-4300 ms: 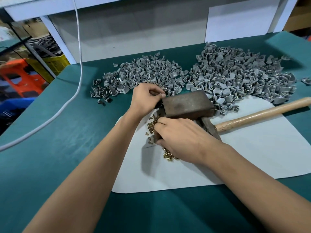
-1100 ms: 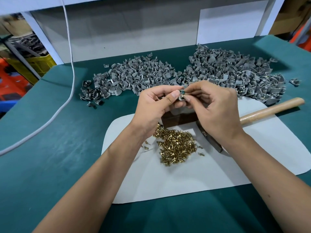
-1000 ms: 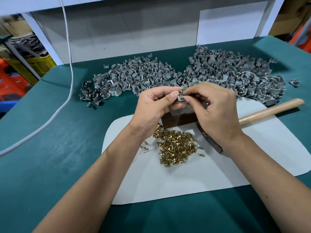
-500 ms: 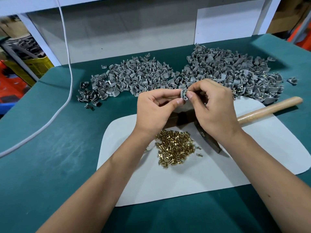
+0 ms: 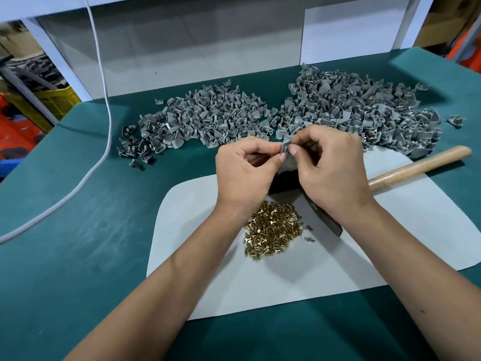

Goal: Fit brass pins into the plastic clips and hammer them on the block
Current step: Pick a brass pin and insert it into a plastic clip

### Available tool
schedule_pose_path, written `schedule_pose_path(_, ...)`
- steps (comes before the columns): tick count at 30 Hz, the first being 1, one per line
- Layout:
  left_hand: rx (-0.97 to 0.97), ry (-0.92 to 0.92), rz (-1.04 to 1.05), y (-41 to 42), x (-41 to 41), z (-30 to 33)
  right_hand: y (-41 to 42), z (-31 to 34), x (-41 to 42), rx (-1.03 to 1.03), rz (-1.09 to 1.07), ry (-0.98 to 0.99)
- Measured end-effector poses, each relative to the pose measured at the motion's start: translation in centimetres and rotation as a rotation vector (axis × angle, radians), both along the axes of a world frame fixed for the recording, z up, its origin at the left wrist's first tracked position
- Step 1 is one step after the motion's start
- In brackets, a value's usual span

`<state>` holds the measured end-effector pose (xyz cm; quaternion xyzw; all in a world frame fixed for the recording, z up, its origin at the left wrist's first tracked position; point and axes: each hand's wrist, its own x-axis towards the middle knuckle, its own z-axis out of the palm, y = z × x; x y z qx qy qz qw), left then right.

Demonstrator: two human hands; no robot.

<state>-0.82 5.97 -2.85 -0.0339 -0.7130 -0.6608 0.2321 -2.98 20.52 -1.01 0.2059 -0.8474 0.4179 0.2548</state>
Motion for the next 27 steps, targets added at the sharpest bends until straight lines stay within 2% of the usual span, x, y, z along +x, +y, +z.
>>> schedule_pose_path(12, -0.249, 0.043, 0.067, 0.0, 0.0, -0.4, -0.1, 0.0, -0.2, 0.013, -0.031, -0.099)
schedule_pose_path(17, -0.337, 0.058, 0.118, -0.5, 0.1, 0.1, 0.9, 1.1, -0.2, 0.045, 0.141, -0.144)
schedule_pose_path(20, -0.383, 0.059, 0.164, -1.0, 0.2, 0.1, 3.0, 2.4, -0.8, 0.151, 0.235, -0.23)
schedule_pose_path(23, -0.455, 0.053, 0.18, -1.4, 0.0, 0.4, 6.1, 3.9, -1.8, 0.403, 0.317, -0.405)
schedule_pose_path(27, -0.656, 0.045, 0.147, -2.2, -0.4, 0.4, 8.6, 4.1, -1.8, 0.702, 0.39, -0.593)
